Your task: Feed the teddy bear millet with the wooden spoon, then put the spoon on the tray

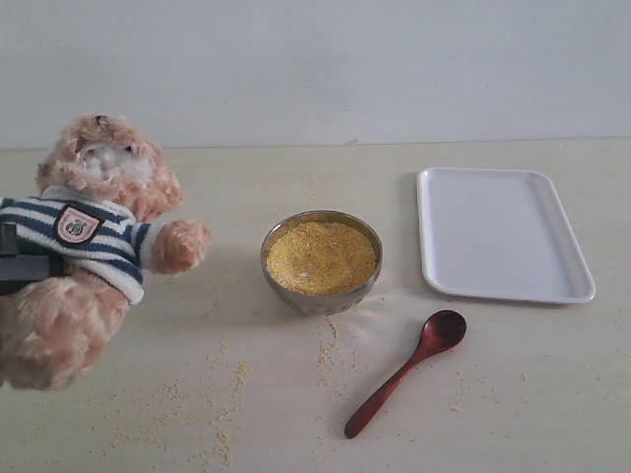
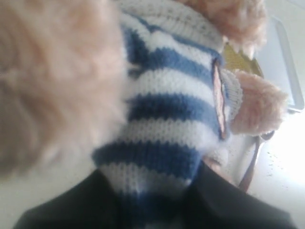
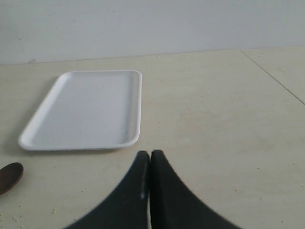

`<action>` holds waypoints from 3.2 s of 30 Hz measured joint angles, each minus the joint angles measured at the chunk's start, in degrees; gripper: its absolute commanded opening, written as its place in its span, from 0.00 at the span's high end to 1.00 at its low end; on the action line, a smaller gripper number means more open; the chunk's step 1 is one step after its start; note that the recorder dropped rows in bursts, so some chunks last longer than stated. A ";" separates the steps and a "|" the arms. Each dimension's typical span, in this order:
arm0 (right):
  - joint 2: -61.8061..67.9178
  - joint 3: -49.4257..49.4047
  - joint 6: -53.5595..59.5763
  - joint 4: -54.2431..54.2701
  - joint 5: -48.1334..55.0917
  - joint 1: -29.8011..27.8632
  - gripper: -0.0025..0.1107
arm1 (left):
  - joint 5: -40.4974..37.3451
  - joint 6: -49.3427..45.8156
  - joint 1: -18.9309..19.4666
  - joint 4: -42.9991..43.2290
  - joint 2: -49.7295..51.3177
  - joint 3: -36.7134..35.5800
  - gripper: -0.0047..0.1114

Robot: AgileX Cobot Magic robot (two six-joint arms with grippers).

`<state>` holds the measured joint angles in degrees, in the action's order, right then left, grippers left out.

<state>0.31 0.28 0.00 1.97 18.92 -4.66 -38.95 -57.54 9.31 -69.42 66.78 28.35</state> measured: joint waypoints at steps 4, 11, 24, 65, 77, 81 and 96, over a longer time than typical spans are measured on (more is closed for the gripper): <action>0.00 0.00 0.00 0.00 0.00 0.00 0.98 | -4.23 0.49 0.29 -0.54 -6.77 -3.40 0.92; 0.00 0.00 0.00 0.00 0.00 0.00 0.98 | -4.18 0.65 0.29 -0.64 -10.23 -3.83 0.92; 0.00 0.00 2.74 -2.68 0.00 0.00 0.98 | 0.74 -3.82 0.29 -6.15 -10.28 -8.25 0.92; -0.13 2.74 -83.37 -39.97 -54.56 0.00 0.98 | -7.20 -37.34 0.33 -29.43 13.63 -12.79 0.92; 28.57 12.94 -64.14 -23.04 -51.99 0.00 0.98 | -11.32 -40.27 0.33 -29.43 13.63 -12.79 0.92; 51.89 17.58 -48.47 -16.26 -45.94 0.00 0.98 | -11.91 -41.74 0.33 -29.43 13.63 -12.79 0.92; 71.20 22.76 -33.89 -13.72 -19.94 8.97 0.98 | -12.08 -42.10 0.33 -29.00 13.63 -12.79 0.92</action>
<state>71.51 23.04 -33.89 -11.75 -1.02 4.31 -51.03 -99.64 9.63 -98.43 80.41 15.56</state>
